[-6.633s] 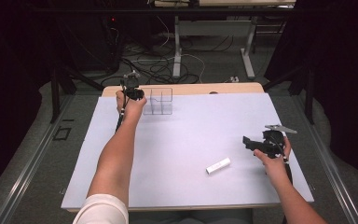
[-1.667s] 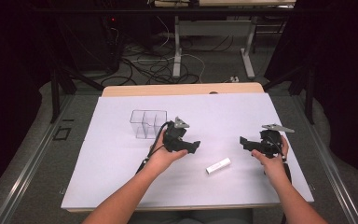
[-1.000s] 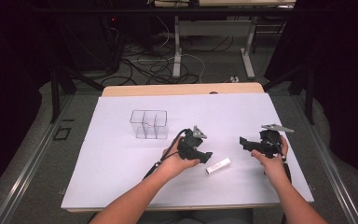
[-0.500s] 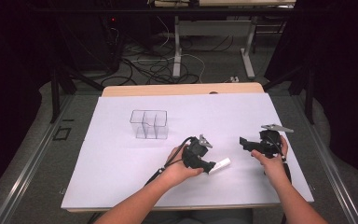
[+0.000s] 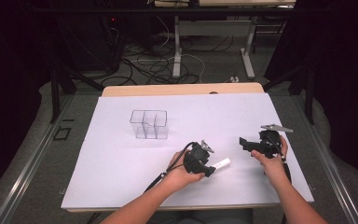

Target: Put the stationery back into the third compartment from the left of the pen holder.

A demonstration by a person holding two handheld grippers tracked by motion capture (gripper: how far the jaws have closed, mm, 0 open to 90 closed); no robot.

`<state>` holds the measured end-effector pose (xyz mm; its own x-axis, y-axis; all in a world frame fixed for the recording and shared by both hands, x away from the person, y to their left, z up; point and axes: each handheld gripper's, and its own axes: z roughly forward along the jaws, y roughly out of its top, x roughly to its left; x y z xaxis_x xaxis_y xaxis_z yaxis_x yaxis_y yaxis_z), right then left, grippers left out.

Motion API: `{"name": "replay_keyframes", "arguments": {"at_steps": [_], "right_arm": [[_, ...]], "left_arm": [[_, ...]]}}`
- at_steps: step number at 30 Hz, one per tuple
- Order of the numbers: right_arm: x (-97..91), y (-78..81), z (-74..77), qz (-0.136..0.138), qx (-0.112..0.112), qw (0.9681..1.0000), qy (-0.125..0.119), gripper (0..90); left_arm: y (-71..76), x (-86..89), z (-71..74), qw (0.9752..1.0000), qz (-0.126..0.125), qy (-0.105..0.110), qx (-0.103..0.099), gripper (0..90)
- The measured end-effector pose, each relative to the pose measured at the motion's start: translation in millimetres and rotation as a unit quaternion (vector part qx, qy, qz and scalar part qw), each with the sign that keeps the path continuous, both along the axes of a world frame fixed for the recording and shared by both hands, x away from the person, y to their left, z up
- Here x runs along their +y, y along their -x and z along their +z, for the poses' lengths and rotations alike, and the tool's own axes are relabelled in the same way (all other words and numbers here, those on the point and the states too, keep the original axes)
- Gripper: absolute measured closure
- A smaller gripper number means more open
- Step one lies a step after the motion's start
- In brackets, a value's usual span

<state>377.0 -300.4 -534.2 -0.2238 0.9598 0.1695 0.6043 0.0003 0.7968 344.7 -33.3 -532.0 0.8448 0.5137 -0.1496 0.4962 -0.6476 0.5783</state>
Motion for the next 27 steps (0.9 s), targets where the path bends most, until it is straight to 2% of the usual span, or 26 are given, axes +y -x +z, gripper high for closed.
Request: {"name": "replay_keyframes", "arguments": {"at_steps": [4, 8, 14, 16, 27], "right_arm": [[0.2, -0.1, -0.2, 0.0, 0.0, 1.0, 0.0, 2.4], [0.5, -0.3, -0.6, 0.001, 0.0, 1.0, 0.0, 2.4], [0.6, -0.5, -0.8, 0.001, 0.001, 1.0, 0.0, 2.4], [0.6, -0.5, -0.8, 0.001, 0.001, 1.0, 0.0, 2.4], [1.0, -0.5, -0.7, 0.002, 0.0, 1.0, 0.0, 2.4]], "left_arm": [[3.1, -3.3, -1.7, 1.0, 0.001, 0.001, 0.001, 59.0], [3.3, -5.5, -3.3, 0.9999, -0.006, -0.009, 0.003, 61.7], [3.7, -8.1, -5.9, 0.9998, 0.0, -0.016, 0.008, 65.7], [3.4, -8.3, -6.1, 0.9998, -0.001, -0.021, 0.003, 66.5], [3.0, -9.1, -6.8, 0.9997, 0.001, -0.023, 0.009, 70.8]]}}
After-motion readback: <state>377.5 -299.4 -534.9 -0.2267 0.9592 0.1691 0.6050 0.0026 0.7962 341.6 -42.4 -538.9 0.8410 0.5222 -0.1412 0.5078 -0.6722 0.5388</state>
